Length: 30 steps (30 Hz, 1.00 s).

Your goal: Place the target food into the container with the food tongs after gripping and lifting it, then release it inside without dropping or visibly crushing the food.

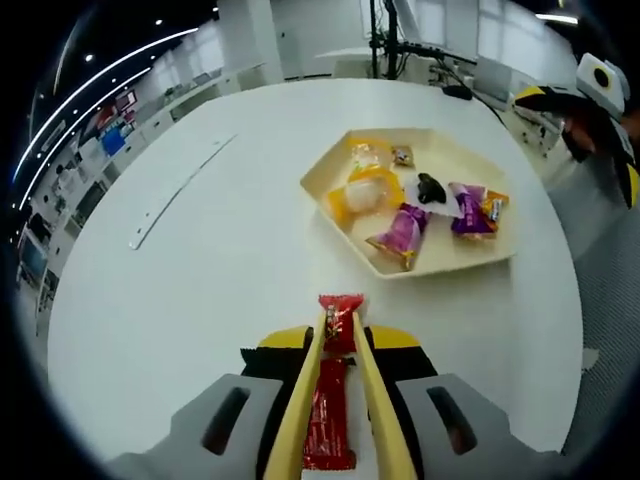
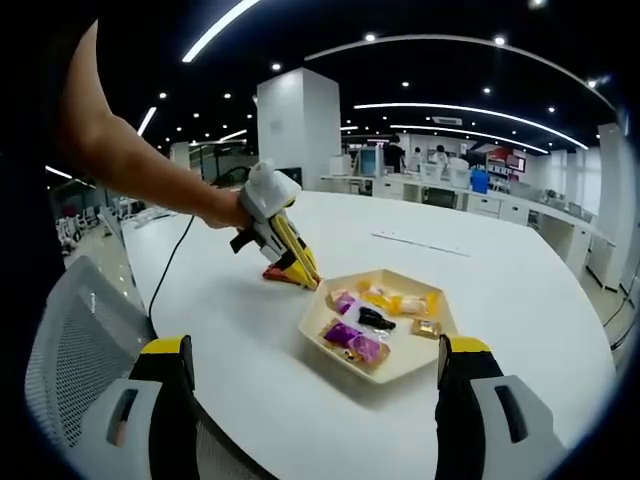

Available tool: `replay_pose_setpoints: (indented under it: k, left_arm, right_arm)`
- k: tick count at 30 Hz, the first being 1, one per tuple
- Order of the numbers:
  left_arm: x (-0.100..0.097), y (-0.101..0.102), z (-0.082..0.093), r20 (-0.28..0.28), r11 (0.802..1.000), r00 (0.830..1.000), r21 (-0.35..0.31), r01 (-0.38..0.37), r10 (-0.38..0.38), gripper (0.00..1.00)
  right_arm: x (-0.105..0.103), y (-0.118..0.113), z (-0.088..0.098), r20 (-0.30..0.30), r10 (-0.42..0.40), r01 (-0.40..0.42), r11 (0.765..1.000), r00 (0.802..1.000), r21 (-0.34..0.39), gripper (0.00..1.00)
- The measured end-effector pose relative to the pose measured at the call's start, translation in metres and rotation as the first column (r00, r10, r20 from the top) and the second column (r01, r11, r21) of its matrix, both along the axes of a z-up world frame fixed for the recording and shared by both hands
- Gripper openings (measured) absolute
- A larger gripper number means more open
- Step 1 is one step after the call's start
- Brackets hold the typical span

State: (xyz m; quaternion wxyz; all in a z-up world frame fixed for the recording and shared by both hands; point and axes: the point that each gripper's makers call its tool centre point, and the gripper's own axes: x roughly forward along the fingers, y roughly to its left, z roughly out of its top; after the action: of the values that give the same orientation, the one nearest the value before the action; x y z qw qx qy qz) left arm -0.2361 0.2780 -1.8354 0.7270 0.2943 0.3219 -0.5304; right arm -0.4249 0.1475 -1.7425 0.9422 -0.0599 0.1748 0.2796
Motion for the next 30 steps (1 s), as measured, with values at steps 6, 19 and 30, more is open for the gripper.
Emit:
replay_pose_setpoints:
  k: [6, 19, 30]
  left_arm:
    - [0.003, 0.003, 0.005, -0.017, 1.000, 1.000, 0.002, -0.020, 0.020, 0.16]
    - [0.001, 0.001, 0.031, -0.058, 1.000, 0.998, 0.007, 0.001, 0.000, 0.16]
    - [0.004, 0.002, 0.061, -0.071, 0.999, 0.997, 0.030, 0.035, -0.033, 0.16]
  right_arm:
    - [0.000, -0.001, 0.000, 0.000, -0.005, 0.005, 1.000, 1.000, 0.005, 1.00]
    - [0.000, 0.000, 0.000, 0.002, -0.001, 0.001, 1.000, 1.000, 0.002, 1.00]
    - [0.000, -0.001, 0.000, 0.005, -0.002, 0.002, 1.000, 1.000, -0.002, 1.00]
